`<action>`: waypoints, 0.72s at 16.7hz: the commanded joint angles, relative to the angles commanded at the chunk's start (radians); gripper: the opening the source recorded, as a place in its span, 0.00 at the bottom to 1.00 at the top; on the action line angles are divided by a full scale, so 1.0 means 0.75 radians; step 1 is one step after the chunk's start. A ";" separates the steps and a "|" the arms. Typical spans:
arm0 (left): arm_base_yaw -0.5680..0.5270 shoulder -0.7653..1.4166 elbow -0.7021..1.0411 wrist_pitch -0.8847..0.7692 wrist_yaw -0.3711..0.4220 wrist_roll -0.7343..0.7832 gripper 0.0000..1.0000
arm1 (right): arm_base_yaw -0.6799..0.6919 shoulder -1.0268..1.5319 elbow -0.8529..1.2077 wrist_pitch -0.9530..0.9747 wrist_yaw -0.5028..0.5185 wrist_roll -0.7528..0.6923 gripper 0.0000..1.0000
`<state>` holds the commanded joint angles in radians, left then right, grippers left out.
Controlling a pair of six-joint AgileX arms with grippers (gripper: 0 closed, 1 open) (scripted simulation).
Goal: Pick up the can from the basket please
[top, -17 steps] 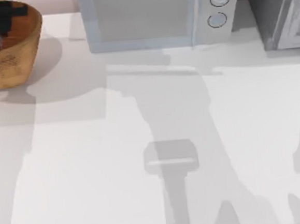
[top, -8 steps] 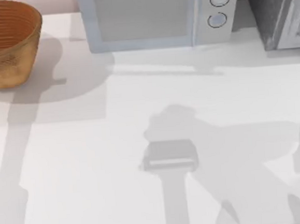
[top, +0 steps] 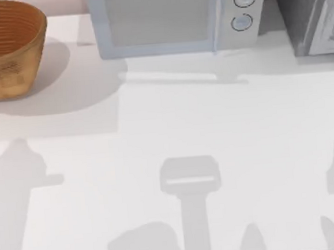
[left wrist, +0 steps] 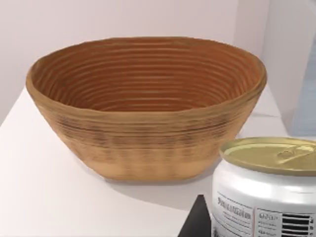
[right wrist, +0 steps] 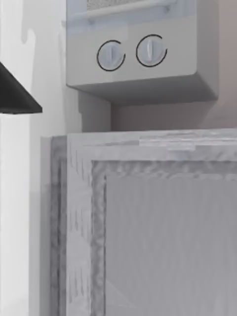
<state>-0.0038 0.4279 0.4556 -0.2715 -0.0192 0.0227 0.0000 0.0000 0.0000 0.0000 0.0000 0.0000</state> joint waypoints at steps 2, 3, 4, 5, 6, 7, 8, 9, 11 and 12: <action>0.006 -0.220 -0.233 0.116 0.010 -0.009 0.00 | 0.000 0.000 0.000 0.000 0.000 0.000 1.00; 0.007 -0.311 -0.329 0.170 0.014 -0.014 0.00 | 0.000 0.000 0.000 0.000 0.000 0.000 1.00; 0.007 -0.386 -0.410 0.218 0.017 -0.018 0.00 | 0.000 0.000 0.000 0.000 0.000 0.000 1.00; 0.007 -0.449 -0.477 0.262 0.019 -0.021 0.00 | 0.000 0.000 0.000 0.000 0.000 0.000 1.00; 0.006 -0.498 -0.530 0.300 0.021 -0.024 0.00 | 0.000 0.000 0.000 0.000 0.000 0.000 1.00; 0.005 -0.535 -0.569 0.330 0.023 -0.027 0.00 | 0.000 0.000 0.000 0.000 0.000 0.000 1.00; 0.005 -0.559 -0.595 0.351 0.025 -0.029 0.00 | 0.000 0.000 0.000 0.000 0.000 0.000 1.00; 0.005 -0.571 -0.608 0.362 0.026 -0.030 0.00 | 0.000 0.000 0.000 0.000 0.000 0.000 1.00; 0.005 -0.571 -0.608 0.362 0.026 -0.030 0.00 | 0.000 0.000 0.000 0.000 0.000 0.000 1.00; 0.005 -0.571 -0.608 0.362 0.026 -0.030 0.00 | 0.000 0.000 0.000 0.000 0.000 0.000 1.00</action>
<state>0.0000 0.0000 0.0000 0.0000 0.0000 0.0000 0.0000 0.0000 0.0000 0.0000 0.0000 0.0000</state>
